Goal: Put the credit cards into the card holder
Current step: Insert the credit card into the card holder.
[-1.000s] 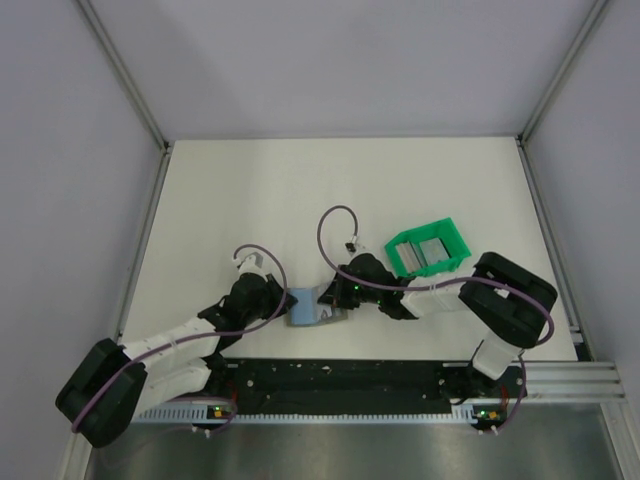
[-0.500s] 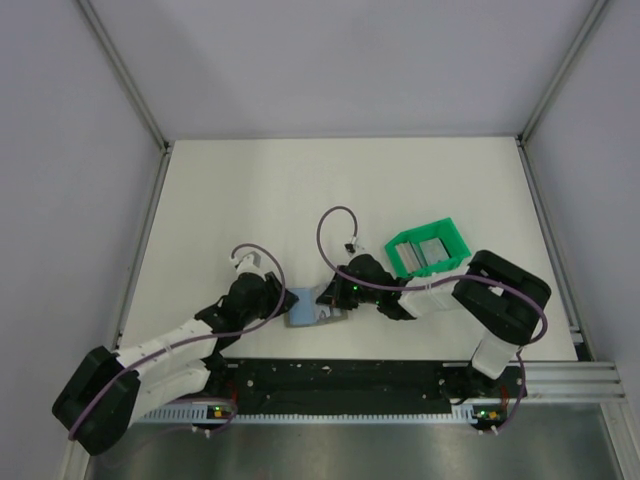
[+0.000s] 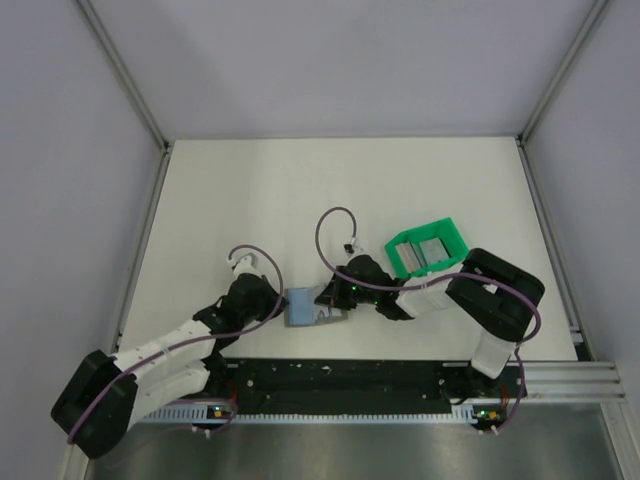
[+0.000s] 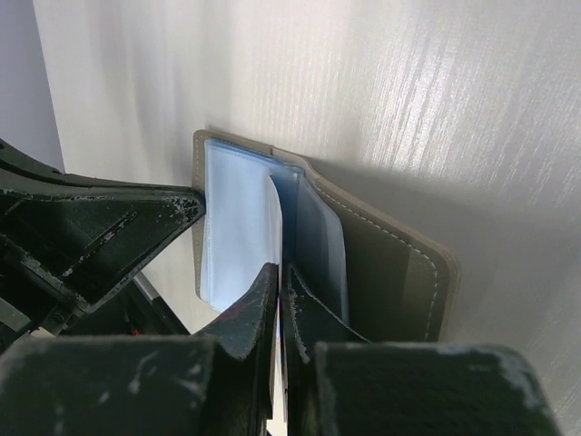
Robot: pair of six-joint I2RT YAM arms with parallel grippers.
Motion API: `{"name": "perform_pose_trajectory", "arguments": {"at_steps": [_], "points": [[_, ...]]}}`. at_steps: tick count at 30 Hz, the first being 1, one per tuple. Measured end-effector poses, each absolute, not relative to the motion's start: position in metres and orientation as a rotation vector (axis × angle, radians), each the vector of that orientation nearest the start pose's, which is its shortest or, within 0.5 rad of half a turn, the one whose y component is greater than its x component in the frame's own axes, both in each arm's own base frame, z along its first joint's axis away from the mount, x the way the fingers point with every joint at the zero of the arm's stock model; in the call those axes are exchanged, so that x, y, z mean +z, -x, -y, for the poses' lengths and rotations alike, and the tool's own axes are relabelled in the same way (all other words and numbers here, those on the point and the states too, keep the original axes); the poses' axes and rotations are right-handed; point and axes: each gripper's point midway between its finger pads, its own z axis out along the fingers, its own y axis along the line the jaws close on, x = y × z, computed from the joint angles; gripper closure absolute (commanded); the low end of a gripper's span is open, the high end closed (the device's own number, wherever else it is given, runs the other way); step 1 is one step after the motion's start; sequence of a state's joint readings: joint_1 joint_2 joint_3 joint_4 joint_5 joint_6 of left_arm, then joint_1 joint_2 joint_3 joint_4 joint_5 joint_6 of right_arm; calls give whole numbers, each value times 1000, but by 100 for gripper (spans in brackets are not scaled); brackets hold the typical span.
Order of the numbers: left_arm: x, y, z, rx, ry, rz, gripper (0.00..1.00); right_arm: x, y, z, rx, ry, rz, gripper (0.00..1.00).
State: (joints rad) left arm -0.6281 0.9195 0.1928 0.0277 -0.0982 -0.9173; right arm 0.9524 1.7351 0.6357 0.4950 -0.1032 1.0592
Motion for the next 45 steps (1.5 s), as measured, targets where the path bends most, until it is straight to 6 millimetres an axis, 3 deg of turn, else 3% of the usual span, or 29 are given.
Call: {"name": "perform_pose_trajectory", "arguments": {"at_steps": [11, 19, 33, 40, 45], "points": [[24, -201, 165, -687, 395, -2331, 100, 26, -200, -372, 1161, -112, -2456, 100], [25, -202, 167, -697, 392, -2328, 100, 24, -199, -365, 1121, -129, -2450, 92], [25, -202, 168, -705, 395, -2324, 100, 26, -196, -376, 1135, -91, -2455, 92], [25, -202, 168, -707, 397, -2324, 100, 26, -196, -377, 1097, -71, -2470, 66], [25, -202, 170, -717, 402, -2326, 100, 31, -198, -369, 1005, -36, -2476, 58]]}}
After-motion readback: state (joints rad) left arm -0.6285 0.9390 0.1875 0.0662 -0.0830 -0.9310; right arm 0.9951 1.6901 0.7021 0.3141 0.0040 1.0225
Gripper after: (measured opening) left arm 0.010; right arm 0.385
